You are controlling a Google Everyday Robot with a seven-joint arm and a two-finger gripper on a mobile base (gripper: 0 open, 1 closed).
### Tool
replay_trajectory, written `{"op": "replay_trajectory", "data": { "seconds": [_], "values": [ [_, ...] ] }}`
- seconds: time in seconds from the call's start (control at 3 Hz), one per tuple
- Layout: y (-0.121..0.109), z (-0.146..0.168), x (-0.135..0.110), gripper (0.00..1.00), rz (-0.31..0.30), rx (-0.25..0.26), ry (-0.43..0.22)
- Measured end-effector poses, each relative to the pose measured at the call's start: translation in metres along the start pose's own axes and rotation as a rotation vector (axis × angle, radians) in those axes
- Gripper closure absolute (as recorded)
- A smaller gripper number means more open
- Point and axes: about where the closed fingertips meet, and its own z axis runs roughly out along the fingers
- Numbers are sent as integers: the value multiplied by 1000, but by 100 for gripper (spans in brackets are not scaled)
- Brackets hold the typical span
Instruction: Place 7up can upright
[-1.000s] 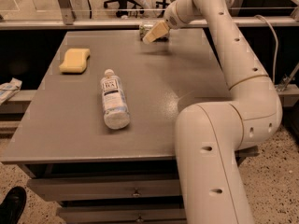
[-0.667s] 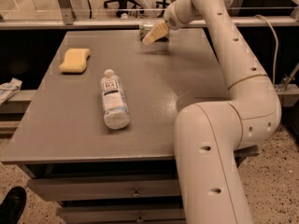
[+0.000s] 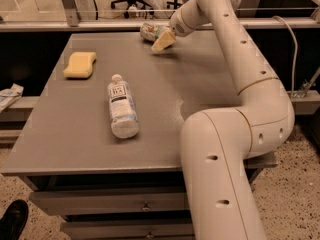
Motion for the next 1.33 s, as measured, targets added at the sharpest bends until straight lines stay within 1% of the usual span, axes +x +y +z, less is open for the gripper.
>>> {"op": "replay_trajectory", "data": {
  "seconds": [0.33, 0.67, 1.0, 1.33],
  "values": [
    [4, 0, 2, 47, -11, -14, 17],
    [4, -7, 1, 70, -28, -13, 30],
    [6, -26, -4, 93, -58, -20, 37],
    [11, -65, 0, 100, -98, -41, 72]
  ]
}}
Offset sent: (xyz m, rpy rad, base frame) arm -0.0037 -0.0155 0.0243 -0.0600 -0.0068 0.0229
